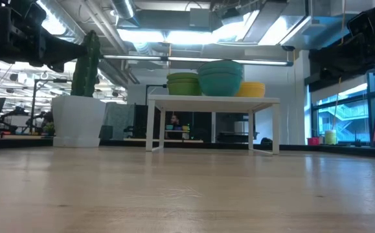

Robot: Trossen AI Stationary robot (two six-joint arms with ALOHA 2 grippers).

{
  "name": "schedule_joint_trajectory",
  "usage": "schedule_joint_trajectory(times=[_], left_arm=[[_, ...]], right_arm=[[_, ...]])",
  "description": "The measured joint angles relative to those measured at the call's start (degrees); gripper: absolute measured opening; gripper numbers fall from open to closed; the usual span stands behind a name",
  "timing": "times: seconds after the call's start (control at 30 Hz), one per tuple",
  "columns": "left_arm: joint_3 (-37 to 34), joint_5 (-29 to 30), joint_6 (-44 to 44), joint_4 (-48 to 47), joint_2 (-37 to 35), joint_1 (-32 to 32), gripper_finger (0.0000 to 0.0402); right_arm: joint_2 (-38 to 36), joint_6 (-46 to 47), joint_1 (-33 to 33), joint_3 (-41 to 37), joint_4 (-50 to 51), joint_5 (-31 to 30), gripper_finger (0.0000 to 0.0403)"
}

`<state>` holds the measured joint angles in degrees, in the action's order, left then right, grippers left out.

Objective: Pick & Place Mini bowls
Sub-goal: Return to Home Position

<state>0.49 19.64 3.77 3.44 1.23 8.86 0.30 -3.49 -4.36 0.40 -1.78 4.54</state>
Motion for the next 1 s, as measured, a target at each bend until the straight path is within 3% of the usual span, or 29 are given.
schedule_joint_trajectory(times=[1.0], left_arm=[[0.0, 0.0, 0.0, 0.0, 0.0, 0.0, 0.0009]], right_arm=[[0.0, 0.0, 0.0, 0.0, 0.0, 0.0, 0.0012]])
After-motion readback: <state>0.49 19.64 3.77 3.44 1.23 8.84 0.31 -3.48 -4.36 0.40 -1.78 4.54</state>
